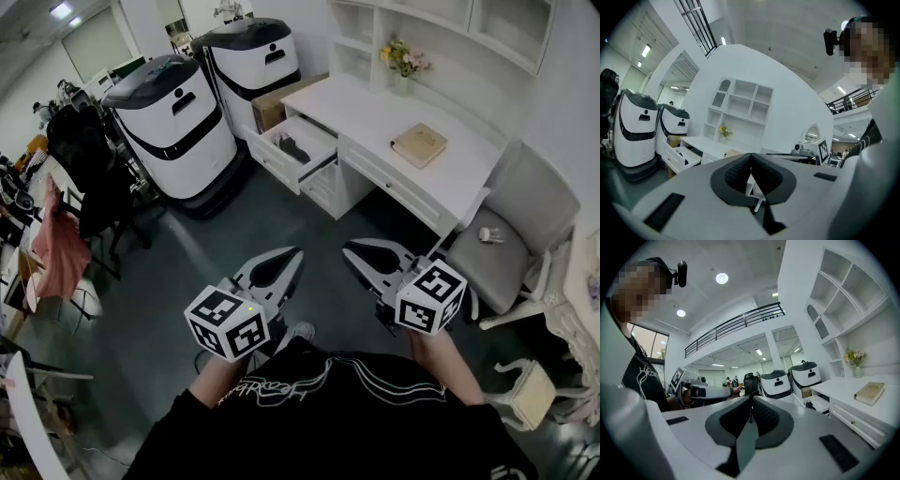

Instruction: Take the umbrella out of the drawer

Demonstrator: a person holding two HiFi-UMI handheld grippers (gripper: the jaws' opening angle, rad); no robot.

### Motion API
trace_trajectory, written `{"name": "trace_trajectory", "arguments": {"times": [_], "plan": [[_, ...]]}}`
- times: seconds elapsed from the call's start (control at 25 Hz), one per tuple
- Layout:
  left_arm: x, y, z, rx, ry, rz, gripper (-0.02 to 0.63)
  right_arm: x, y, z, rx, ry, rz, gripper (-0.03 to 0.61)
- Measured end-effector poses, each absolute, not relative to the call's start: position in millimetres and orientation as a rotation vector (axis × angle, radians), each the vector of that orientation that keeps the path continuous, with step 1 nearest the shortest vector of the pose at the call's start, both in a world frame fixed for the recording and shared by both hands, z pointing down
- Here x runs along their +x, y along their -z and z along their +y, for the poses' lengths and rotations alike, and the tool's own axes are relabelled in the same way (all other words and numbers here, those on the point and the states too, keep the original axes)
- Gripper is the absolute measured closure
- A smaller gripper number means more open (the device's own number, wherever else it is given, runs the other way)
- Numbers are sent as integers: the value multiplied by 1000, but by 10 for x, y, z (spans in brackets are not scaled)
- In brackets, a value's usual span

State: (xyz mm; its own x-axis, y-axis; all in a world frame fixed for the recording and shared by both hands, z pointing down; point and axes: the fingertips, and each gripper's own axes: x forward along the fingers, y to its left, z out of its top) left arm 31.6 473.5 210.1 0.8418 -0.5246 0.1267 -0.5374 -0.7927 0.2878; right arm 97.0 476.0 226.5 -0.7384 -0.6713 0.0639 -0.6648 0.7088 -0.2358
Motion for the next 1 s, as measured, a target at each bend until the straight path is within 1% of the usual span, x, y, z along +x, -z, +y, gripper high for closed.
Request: {"name": "trace_trajectory", "arguments": {"times": [0.48, 0.76, 1.0], "plan": [[268, -2163, 4549, 2698, -73, -830, 594, 1043, -2359, 4537, -1152, 435, 2834, 525], [159, -2282, 4147, 2674, -41, -844, 594, 951, -2518, 4154, -1159, 443, 2871, 523], [131, -2425, 3504, 2662, -19, -851, 594, 927, -2642, 3507, -1158, 432, 2886, 523]]}}
